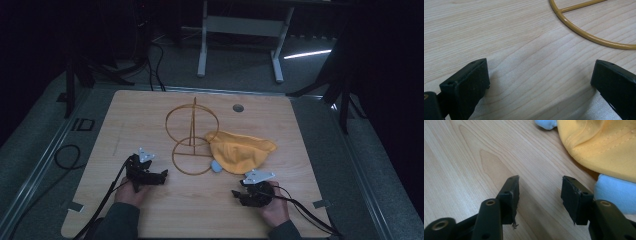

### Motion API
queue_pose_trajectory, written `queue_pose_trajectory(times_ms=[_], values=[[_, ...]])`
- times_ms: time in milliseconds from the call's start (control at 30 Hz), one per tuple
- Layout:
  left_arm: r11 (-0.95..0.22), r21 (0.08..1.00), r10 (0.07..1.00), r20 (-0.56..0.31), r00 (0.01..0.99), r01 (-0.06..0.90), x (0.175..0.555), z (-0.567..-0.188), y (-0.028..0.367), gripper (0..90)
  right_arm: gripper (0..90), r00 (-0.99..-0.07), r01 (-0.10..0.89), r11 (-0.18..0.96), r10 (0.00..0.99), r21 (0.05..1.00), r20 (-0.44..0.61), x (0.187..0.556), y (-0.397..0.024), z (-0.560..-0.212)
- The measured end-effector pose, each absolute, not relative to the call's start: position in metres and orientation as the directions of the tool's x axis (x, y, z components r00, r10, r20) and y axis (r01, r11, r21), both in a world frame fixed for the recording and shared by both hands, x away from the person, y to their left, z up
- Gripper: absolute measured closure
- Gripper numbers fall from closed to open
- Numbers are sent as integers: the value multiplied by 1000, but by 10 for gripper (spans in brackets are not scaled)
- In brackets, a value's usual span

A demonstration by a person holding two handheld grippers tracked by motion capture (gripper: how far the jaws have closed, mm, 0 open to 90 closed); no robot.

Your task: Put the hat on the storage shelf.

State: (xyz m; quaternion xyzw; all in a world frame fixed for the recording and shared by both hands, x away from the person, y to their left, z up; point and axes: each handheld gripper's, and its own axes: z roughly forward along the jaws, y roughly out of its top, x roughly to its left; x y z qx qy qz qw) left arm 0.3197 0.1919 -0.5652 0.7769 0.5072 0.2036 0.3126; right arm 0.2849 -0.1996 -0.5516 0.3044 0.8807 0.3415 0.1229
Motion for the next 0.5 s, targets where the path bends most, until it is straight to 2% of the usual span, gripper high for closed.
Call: queue_pose_trajectory(times_ms=[500], values=[[-290, 692, 915, -1, 402, 661, 320, -565, 192, 19, 468, -758, 478, 569, 653, 669, -15, 291, -214, -550]])
